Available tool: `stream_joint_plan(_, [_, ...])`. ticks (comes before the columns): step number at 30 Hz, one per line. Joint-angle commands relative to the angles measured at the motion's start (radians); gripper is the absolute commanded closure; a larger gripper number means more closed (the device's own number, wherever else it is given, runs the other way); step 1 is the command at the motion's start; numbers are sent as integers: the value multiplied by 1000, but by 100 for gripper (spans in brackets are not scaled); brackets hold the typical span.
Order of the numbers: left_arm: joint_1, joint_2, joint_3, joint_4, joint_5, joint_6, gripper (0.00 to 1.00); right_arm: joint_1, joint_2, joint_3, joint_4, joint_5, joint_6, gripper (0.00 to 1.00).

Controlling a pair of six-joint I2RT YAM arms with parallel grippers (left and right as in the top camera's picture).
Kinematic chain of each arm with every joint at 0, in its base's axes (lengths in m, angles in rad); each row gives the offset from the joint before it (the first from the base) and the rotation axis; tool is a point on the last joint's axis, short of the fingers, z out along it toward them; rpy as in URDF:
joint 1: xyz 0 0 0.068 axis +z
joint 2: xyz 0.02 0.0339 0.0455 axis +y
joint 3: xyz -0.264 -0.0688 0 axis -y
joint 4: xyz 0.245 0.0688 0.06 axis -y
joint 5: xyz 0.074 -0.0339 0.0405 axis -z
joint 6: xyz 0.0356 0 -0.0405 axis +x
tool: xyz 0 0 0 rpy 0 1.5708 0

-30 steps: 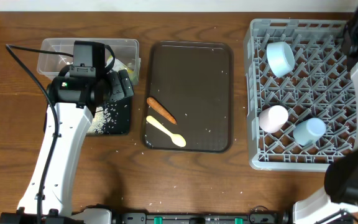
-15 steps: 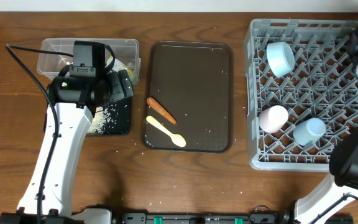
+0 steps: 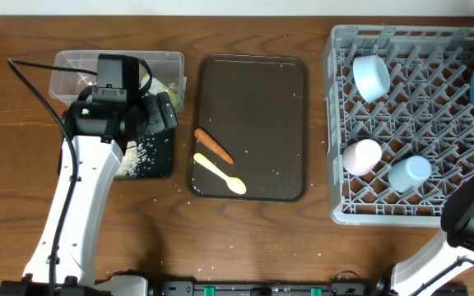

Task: Sort waste into correct bins and load items into the dishwasher rack
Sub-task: 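Carry the blue plate right and stand it upright in the rack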

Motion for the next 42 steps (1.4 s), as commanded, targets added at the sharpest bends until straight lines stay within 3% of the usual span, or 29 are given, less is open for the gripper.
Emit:
stream_joint_plan(1, [5, 5, 5, -2, -12, 2, 1, 12, -6, -6, -32, -101, -29, 99])
stream_joint_plan(11, [5, 4, 5, -2, -12, 2, 1, 85, -6, -6, -85, -207, -24, 95])
stream_joint_plan(13, [5, 4, 5, -2, -12, 2, 1, 109, -6, -6, -102, -245, -25, 85])
stream_joint_plan(17, [5, 5, 5, -2, -12, 2, 1, 165, -6, -6, -135, -271, 2, 57])
stream_joint_plan(22, [5, 5, 5, -2, -12, 2, 1, 216, -6, -6, -161, -270, 101, 35])
stream_joint_plan(34, [5, 5, 5, -2, -12, 2, 1, 256, -54, -5, -188, -296, 412, 7])
stream_joint_plan(37, [5, 4, 5, -2, -12, 2, 1, 294, -107, -5, -234, -426, 422, 5])
stream_joint_plan(42, [5, 4, 5, -2, -12, 2, 1, 373, -204, -5, -346, -857, 545, 4])
